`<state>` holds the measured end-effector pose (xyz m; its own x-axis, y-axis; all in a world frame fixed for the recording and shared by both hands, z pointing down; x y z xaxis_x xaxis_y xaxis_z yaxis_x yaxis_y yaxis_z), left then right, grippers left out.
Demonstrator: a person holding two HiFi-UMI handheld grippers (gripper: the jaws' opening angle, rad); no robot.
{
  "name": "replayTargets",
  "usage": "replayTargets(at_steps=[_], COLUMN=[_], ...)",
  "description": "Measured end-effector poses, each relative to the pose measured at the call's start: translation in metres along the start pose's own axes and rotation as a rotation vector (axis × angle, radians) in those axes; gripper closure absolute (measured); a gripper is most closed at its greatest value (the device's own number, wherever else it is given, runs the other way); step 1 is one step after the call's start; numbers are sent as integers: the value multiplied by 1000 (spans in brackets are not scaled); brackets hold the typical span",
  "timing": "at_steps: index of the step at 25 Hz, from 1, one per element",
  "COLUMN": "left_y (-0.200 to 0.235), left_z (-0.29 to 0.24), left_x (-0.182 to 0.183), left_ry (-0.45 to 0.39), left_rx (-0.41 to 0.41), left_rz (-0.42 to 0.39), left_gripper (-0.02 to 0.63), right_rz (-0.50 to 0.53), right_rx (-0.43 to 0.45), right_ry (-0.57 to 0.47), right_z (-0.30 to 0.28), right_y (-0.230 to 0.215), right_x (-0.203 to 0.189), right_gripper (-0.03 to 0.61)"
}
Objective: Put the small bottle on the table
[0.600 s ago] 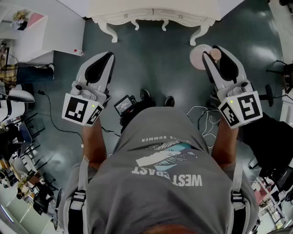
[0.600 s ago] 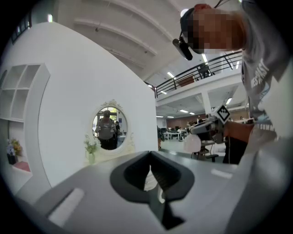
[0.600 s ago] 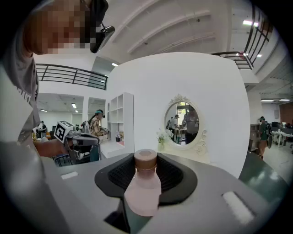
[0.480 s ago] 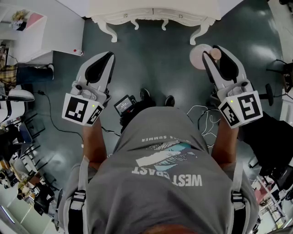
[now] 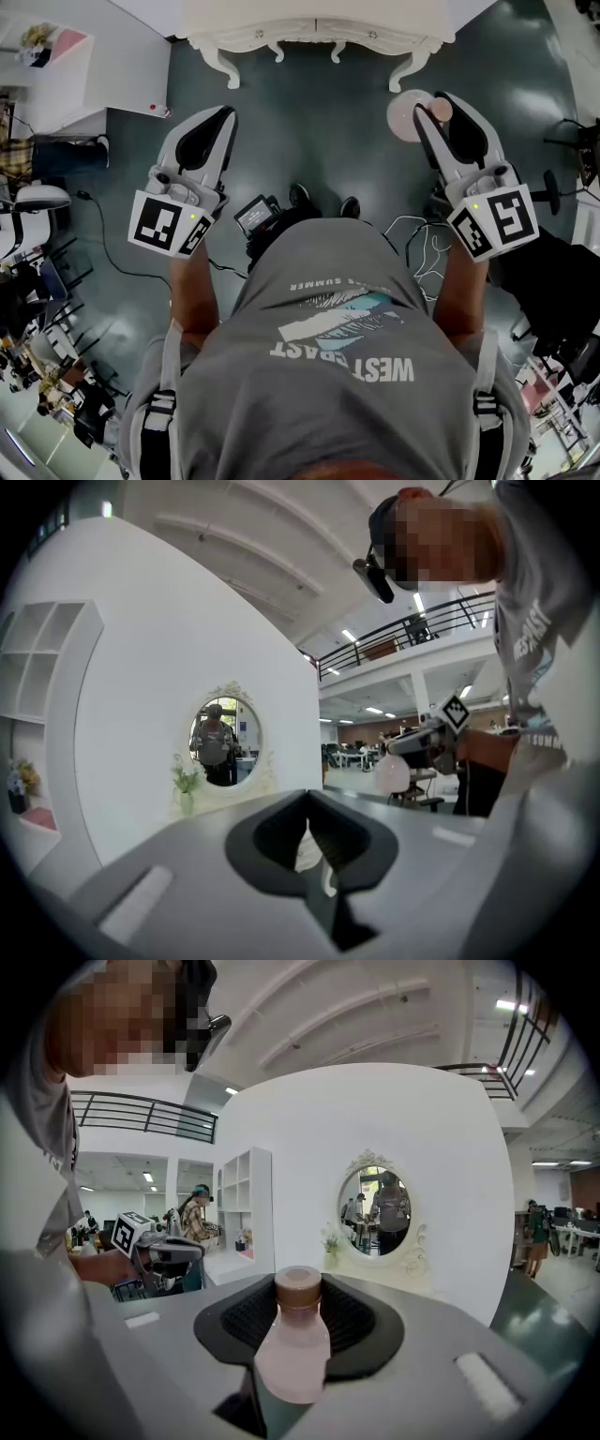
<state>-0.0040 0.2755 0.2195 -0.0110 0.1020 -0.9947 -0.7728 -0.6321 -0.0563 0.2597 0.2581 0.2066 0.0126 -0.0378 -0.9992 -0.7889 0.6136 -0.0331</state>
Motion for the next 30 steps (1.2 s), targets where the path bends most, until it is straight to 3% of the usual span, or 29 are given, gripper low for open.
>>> replayTargets(at_steps=[17,30], left_y=[43,56], left_z=[35,9], left_x=[-8,-7], left_ry=[-13,-8], left_rx=[-31,36], left_rz=[21,6], left_gripper=[611,611], right_rz=[-39,-55], right_rx=[3,95], right_ry=[-42,-39], right_z=[-42,-83], right_y=[48,21], right_x=[7,8], right_gripper=[432,431])
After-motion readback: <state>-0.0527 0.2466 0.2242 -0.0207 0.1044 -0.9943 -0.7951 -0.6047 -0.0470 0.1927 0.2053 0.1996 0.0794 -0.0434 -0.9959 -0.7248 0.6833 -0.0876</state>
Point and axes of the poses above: the fingertips, and each gripper's own axes: z backward along the fingers, y to its left, x out of its top, the point moved 2 cm from there along z, backward along the fingers, and after that the axes turned 13 degrees about -y, right-handed, at the moved point
